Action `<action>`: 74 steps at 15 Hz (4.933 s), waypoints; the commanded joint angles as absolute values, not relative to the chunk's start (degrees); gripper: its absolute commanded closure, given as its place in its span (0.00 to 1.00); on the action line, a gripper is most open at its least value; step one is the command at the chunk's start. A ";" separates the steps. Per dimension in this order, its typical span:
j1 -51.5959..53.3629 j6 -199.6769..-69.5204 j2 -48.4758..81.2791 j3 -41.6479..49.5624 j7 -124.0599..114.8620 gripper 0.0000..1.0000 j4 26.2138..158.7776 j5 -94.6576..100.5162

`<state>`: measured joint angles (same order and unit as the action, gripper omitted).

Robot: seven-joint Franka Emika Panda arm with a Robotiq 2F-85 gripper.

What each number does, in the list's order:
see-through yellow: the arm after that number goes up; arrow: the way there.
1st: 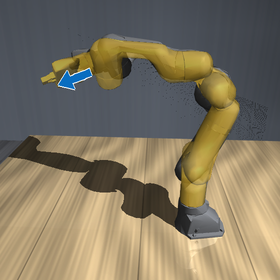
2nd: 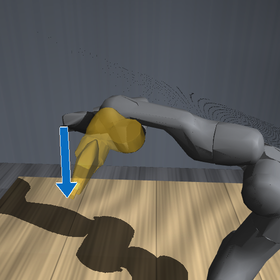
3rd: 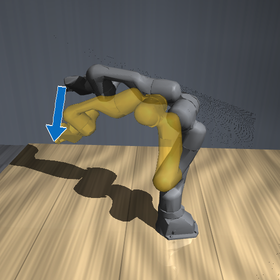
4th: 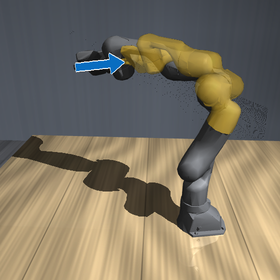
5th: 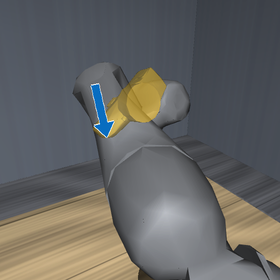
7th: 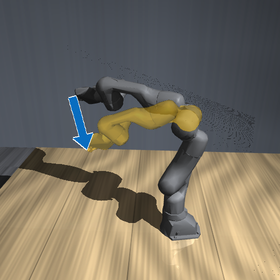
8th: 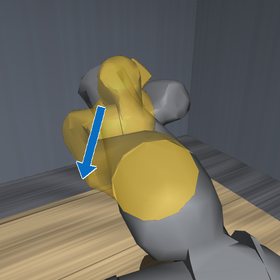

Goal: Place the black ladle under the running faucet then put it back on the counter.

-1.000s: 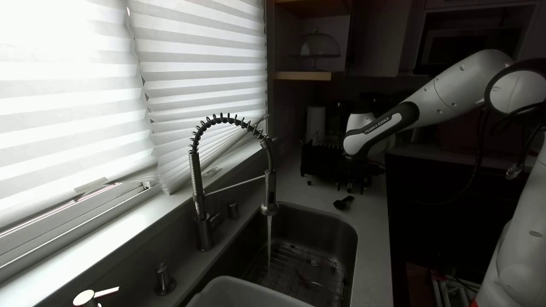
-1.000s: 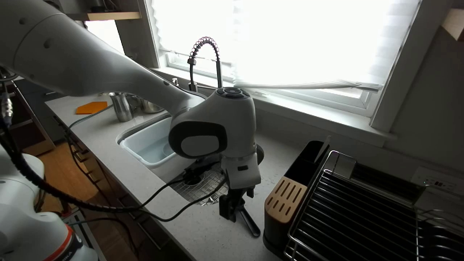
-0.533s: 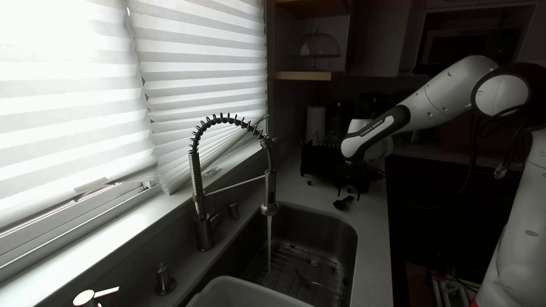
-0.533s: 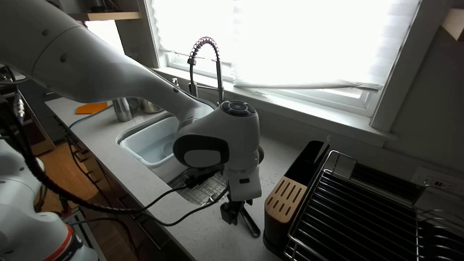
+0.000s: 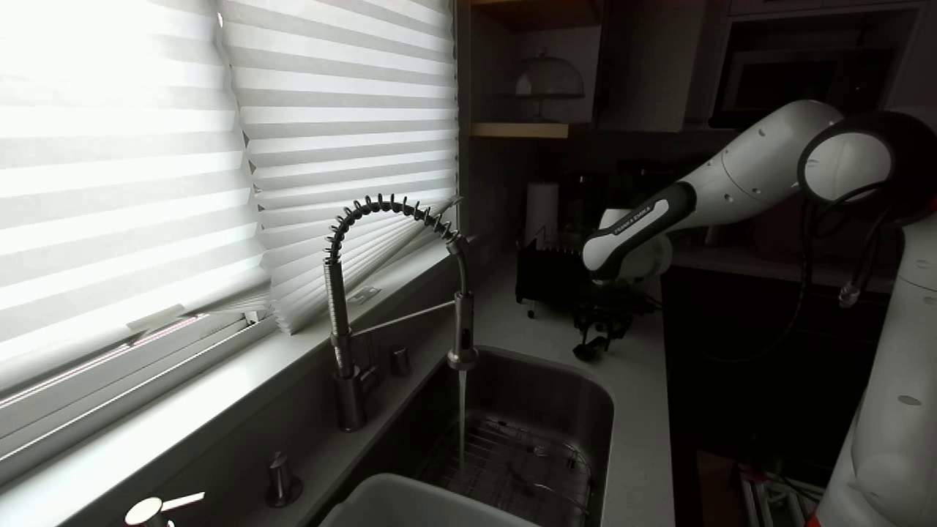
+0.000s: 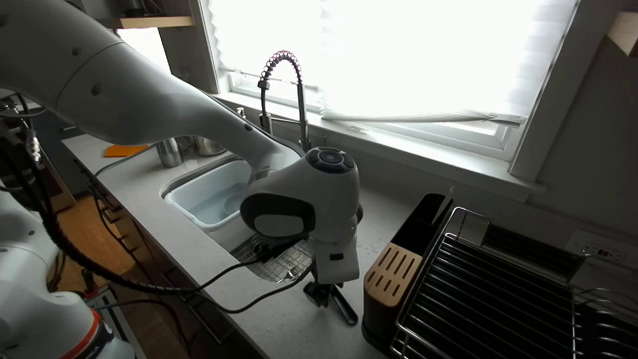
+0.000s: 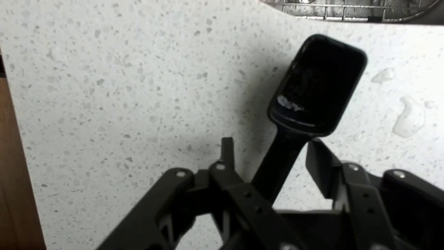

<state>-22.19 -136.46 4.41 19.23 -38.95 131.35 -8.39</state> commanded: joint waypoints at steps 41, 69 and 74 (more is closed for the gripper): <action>-10.84 -124.54 -0.18 10.12 -33.99 0.94 123.02 -10.36; -4.80 -134.16 6.58 2.81 -19.75 0.94 118.81 -30.71; -4.81 -134.01 6.64 2.81 -19.08 0.94 118.90 -31.77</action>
<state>-4.93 -133.79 5.94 2.74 -20.68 119.23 -29.68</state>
